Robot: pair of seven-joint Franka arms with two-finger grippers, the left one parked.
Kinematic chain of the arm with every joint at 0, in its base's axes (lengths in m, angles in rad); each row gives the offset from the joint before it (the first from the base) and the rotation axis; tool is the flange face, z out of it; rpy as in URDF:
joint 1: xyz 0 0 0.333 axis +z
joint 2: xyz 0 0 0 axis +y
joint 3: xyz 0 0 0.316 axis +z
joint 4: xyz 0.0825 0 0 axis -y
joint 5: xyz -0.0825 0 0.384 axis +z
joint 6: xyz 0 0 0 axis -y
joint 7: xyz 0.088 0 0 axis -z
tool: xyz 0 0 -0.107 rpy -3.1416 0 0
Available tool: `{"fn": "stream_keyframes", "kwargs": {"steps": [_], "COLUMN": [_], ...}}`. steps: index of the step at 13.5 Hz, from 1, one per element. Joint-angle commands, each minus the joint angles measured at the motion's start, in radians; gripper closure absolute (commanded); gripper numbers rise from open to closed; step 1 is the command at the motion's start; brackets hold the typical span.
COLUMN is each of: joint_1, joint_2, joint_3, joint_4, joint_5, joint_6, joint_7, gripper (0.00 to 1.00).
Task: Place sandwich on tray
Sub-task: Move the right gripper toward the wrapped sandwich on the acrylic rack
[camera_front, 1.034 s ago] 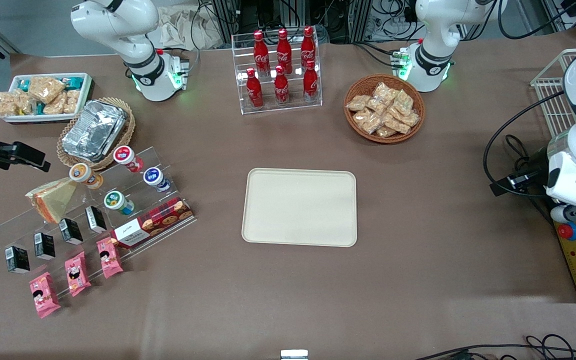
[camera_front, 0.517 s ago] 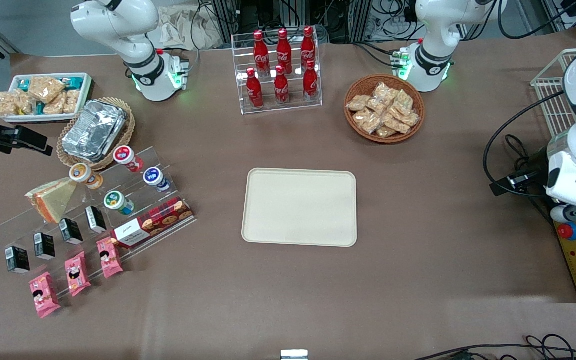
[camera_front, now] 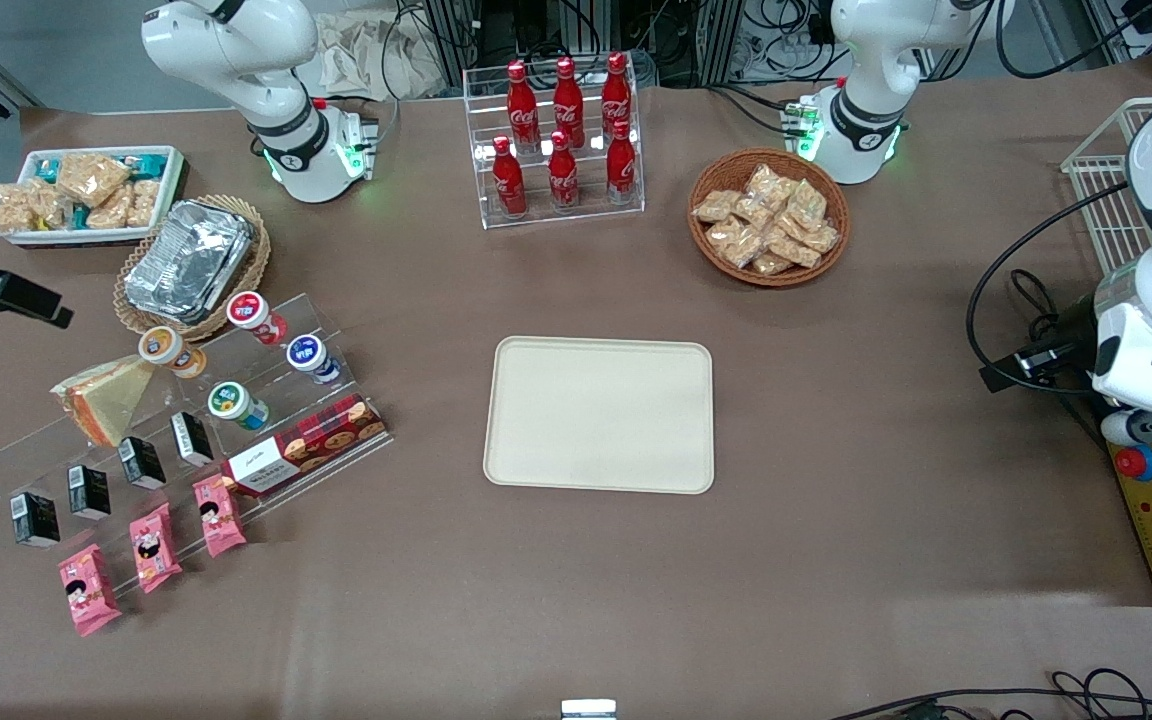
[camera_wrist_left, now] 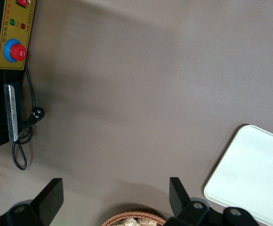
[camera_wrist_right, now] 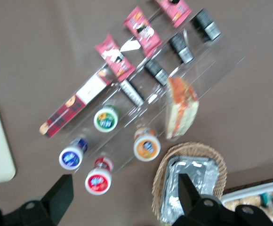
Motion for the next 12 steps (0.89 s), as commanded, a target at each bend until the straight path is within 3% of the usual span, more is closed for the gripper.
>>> {"fn": "stream_keyframes", "kwargs": {"steps": [1,8,12], "joint_1": [-0.035,-0.092,-0.126], "joint_2": [0.002,0.021,0.064], "joint_3": [0.003,0.001,-0.003], "joint_4": [0.003,-0.020,-0.021], "joint_5": [-0.027,-0.027,-0.030], "joint_6": [0.021,0.004,0.007], "joint_7": [0.010,0.111,-0.027], "gripper": [0.01,0.01,0.01]}}
